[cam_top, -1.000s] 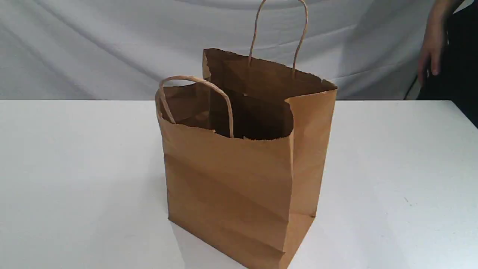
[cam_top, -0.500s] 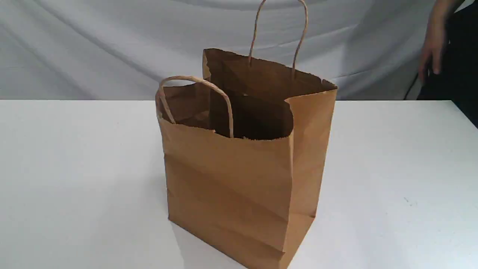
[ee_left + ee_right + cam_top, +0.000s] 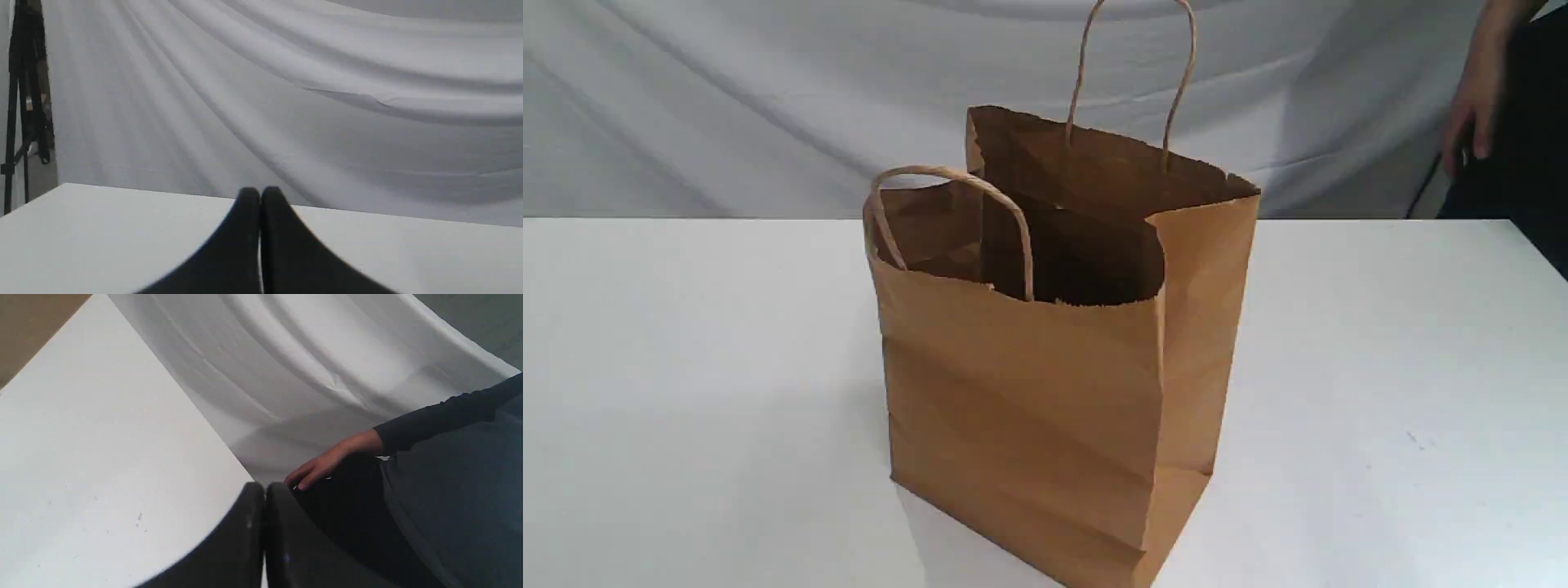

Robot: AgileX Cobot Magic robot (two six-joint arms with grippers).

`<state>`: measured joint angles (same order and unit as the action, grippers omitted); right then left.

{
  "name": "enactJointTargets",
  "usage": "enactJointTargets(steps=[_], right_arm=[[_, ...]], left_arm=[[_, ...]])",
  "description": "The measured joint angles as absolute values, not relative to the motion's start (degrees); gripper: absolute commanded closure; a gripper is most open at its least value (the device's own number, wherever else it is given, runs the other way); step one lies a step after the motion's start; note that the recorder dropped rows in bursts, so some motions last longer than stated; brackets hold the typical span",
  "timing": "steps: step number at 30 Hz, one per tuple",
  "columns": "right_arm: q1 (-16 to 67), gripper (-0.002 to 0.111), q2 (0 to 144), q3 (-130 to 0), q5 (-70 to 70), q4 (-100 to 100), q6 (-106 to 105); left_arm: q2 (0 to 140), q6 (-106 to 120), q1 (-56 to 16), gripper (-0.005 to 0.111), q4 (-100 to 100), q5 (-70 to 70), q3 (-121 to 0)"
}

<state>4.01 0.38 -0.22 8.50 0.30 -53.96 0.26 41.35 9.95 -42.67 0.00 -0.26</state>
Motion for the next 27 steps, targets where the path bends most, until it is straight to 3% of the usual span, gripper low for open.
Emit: enactJointTargets(steps=[27], right_arm=[[4.01, 0.108, 0.38, -0.22, 8.50, 0.40, -52.92]], left_arm=[[0.26, 41.35, 9.95, 0.107, -40.12, 0.00, -0.26]])
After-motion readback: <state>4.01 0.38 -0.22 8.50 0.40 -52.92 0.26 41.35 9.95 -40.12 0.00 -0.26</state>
